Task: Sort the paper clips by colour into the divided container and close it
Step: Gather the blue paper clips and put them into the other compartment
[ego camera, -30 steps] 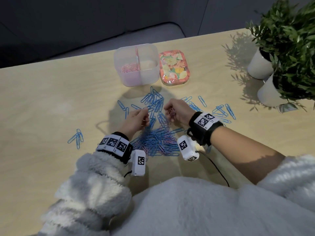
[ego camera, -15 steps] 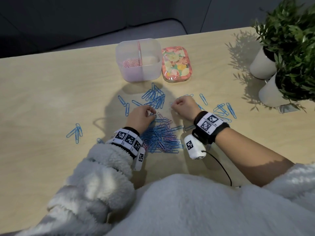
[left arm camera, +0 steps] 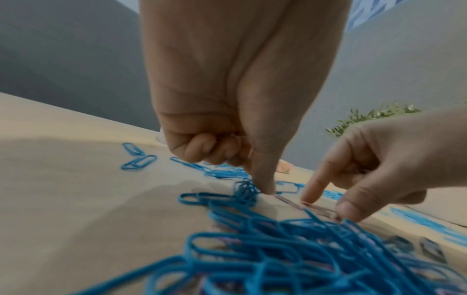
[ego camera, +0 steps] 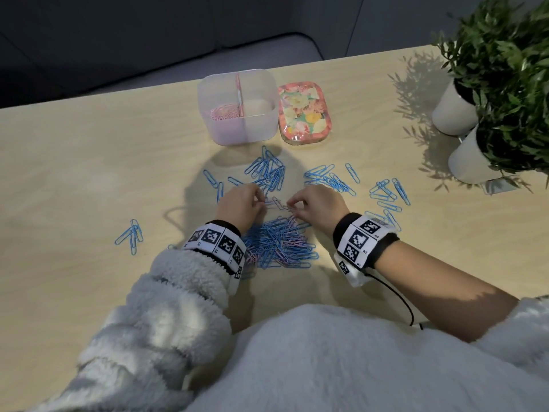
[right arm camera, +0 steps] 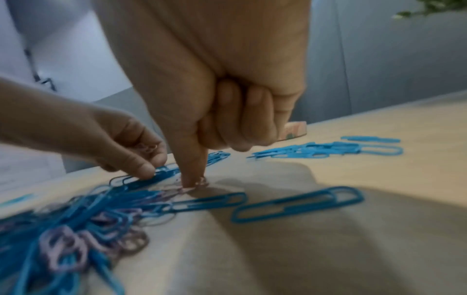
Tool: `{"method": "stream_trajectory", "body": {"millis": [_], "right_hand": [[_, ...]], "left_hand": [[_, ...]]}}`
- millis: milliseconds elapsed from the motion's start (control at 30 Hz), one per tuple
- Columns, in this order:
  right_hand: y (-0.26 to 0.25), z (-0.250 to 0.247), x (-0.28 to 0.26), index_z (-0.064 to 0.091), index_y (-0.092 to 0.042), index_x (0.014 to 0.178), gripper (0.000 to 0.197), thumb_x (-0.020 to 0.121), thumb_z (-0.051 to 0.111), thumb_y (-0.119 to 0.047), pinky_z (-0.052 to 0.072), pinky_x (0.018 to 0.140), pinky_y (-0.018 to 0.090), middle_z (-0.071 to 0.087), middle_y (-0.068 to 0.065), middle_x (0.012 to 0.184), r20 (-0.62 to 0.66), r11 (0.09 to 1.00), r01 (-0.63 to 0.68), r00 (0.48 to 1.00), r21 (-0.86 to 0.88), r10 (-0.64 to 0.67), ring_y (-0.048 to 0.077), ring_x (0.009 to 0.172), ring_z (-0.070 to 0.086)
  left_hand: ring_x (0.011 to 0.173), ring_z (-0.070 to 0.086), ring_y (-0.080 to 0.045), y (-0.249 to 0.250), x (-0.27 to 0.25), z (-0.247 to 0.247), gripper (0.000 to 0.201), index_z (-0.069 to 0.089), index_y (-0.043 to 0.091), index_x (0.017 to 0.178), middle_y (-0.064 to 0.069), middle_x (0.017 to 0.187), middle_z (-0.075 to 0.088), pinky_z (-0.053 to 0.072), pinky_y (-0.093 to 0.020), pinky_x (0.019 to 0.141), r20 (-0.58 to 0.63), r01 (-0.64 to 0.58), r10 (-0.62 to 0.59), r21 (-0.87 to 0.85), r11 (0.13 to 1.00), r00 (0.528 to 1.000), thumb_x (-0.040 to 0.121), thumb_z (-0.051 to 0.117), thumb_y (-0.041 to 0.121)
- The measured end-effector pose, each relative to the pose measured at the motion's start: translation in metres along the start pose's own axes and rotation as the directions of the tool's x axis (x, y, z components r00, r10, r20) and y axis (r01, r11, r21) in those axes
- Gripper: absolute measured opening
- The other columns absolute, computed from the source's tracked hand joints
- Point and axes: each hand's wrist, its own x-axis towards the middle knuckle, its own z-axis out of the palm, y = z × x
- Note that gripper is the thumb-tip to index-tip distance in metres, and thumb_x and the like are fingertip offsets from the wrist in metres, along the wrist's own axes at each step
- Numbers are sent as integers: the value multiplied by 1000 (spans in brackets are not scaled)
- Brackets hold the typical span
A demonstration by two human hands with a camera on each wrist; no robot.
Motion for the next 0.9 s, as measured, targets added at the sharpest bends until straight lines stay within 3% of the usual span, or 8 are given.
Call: {"method": "stream_trajectory", "body": {"millis": [67,133,233,367,467,600,733,900], "right_hand": [[1,1,-1,70,-31,102,20,85,60,-30,38,78,27,68,-3,110,2,998,45,999,-35,-45,21,109,59],[1,0,-3,71,-30,97,19,85,57,-26,38,75,26,70,-2,103,6,996,76,997,-49,-76,22,102,61],[-3,-2,-8,71,-28,96,23,86,52,-21,44,75,29,71,-1,98,29,985,130,991,-117,-127,24,97,63],[-6,-2,-6,67,-24,106,26,89,48,-18,45,79,33,68,4,108,44,965,152,988,-213,-146,29,105,60],[-3,1,-6,63,-17,105,23,89,46,-15,44,77,35,67,9,106,101,965,146,987,-219,-126,32,101,60],[8,-11,4,62,-6,90,12,86,52,-11,38,71,29,61,7,84,21,978,16,1000,206,-21,23,79,54],[-10,-59,31,58,-6,80,14,91,51,-12,39,58,23,52,3,72,104,834,-82,994,546,30,12,62,46],[-69,-100,78,51,-11,76,21,90,48,4,39,39,14,54,7,68,67,628,-10,995,778,-67,6,46,54]], "left_hand": [[98,57,-27,-1,3,-4,13,60,14,100,-7,98,61,41,-33,75,-73,-12,16,63,998,997,87,57,18],[104,57,-25,4,6,-6,20,59,16,107,-7,110,63,43,-35,80,-54,-83,88,102,991,995,88,57,21],[100,58,-24,15,7,-5,21,62,16,107,-7,108,63,44,-33,79,56,-224,218,150,963,974,89,55,23],[100,57,-27,19,9,-5,18,66,15,99,-7,102,63,42,-33,72,92,-280,266,230,932,960,87,52,16],[100,57,-25,17,12,-3,18,63,12,100,-7,104,63,42,-33,71,153,-355,323,299,886,934,90,52,22],[103,55,-27,12,13,1,22,56,7,107,-9,110,61,45,-35,80,203,-392,339,357,848,919,95,43,20],[95,57,-32,6,4,5,23,60,0,97,-16,101,63,44,-40,79,101,-352,337,246,903,936,91,40,11],[89,56,-28,-11,-4,-1,18,56,5,94,-11,96,61,46,-38,75,-11,-244,245,84,966,969,94,44,18]]}}
